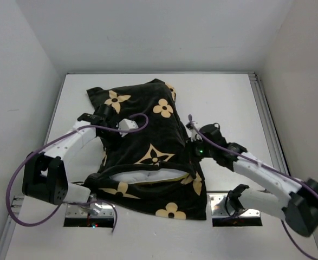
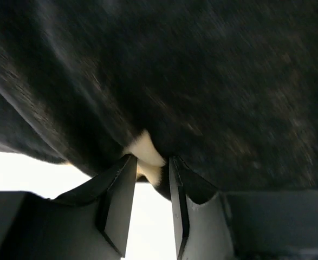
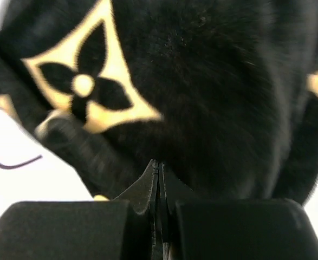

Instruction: Put the pillow into the pillowcase

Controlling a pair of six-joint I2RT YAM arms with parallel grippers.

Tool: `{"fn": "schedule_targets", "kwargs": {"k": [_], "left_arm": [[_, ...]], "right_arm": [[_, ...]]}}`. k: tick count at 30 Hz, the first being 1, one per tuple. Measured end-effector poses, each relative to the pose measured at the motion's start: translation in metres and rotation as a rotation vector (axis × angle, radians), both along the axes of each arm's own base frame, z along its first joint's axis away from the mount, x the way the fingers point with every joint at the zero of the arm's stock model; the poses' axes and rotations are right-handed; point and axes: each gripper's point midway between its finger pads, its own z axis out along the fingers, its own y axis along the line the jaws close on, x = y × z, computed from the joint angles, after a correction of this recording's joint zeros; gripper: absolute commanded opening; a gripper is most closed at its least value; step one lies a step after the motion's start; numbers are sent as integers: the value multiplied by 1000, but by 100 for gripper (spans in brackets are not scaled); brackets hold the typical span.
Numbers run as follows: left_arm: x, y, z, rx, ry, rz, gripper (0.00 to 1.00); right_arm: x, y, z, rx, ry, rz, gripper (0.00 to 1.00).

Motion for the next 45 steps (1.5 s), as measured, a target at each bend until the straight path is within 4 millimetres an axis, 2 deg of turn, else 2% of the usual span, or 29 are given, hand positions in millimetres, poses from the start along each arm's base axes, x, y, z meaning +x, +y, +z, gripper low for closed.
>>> {"fn": "schedule_targets", "kwargs": {"k": [4, 7, 9, 12, 16, 17, 18, 19, 20, 21, 22, 23, 24, 26, 27, 28, 29, 30, 31, 33, 34, 35, 36, 37, 38, 40, 42, 43, 45], "left_arm": [[18, -4, -8, 30, -53, 16, 34], [30, -3, -31, 53, -37, 51, 37], [37, -4, -45, 63, -13, 79, 38], [67, -4, -48, 81, -17, 137, 39], [149, 0, -21, 59, -156, 253, 43], [163, 1, -12, 44, -193, 275, 45], [185, 2, 6, 20, -253, 297, 47], [194, 1, 20, 1, -292, 303, 49], [201, -3, 36, -21, -333, 302, 56], [200, -7, 48, -35, -360, 289, 60], [195, -12, 63, -47, -387, 272, 71], [186, -18, 77, -59, -412, 247, 75], [174, -28, 92, -77, -443, 217, 80], [143, -49, 116, -117, -495, 133, 81], [129, -60, 123, -133, -507, 90, 74], [112, -73, 129, -147, -524, 34, 60], [98, -84, 130, -154, -530, -15, 32], [84, -95, 125, -156, -520, -63, 21], [76, -103, 118, -146, -506, -98, 16], [66, -112, 94, -97, -460, -142, 19], [65, -113, 77, -56, -428, -151, 27], [65, -112, 60, -11, -393, -154, 50], [65, -111, 43, 32, -365, -159, 58], [64, -108, 29, 68, -340, -150, 66], [64, -105, 20, 96, -331, -141, 68], [65, -101, 9, 138, -329, -125, 68], [70, -101, 8, 156, -355, -109, 61], [75, -101, 9, 162, -375, -92, 44], [82, -101, 8, 170, -398, -64, 26]], "right_arm": [[5, 15, -38, -58, 80, 32, 0], [12, 22, -64, -102, 153, 38, 0], [25, 32, -72, -119, 192, 39, 0], [64, 45, -78, -116, 234, -11, 0], [148, 47, -65, -115, 171, -135, 0], [170, 47, -56, -117, 129, -156, 4], [189, 47, -46, -116, 82, -175, 14], [206, 45, -33, -117, 32, -190, 24], [218, 44, -20, -117, -20, -198, 49], [224, 43, -7, -110, -62, -205, 61], [224, 41, 8, -111, -119, -198, 86], [220, 39, 21, -105, -151, -206, 96], [211, 35, 33, -103, -199, -203, 99], [188, 28, 61, -85, -286, -209, 96], [179, 27, 72, -67, -324, -211, 84], [169, 29, 83, -38, -373, -207, 52], [156, 30, 89, -18, -409, -197, 9], [145, 33, 92, 7, -428, -191, 0], [136, 37, 91, 33, -435, -194, 0], [117, 46, 71, 53, -412, -186, 2], [109, 50, 59, 59, -396, -181, 15], [100, 53, 42, 60, -370, -183, 31], [92, 52, 24, 62, -343, -195, 48], [84, 52, 9, 68, -322, -206, 51], [78, 51, -3, 77, -312, -218, 51], [70, 44, -25, 97, -288, -257, 38], [70, 38, -41, 107, -264, -306, 20], [72, 38, -44, 113, -258, -324, 9], [79, 41, -42, 146, -266, -352, 1]]}}
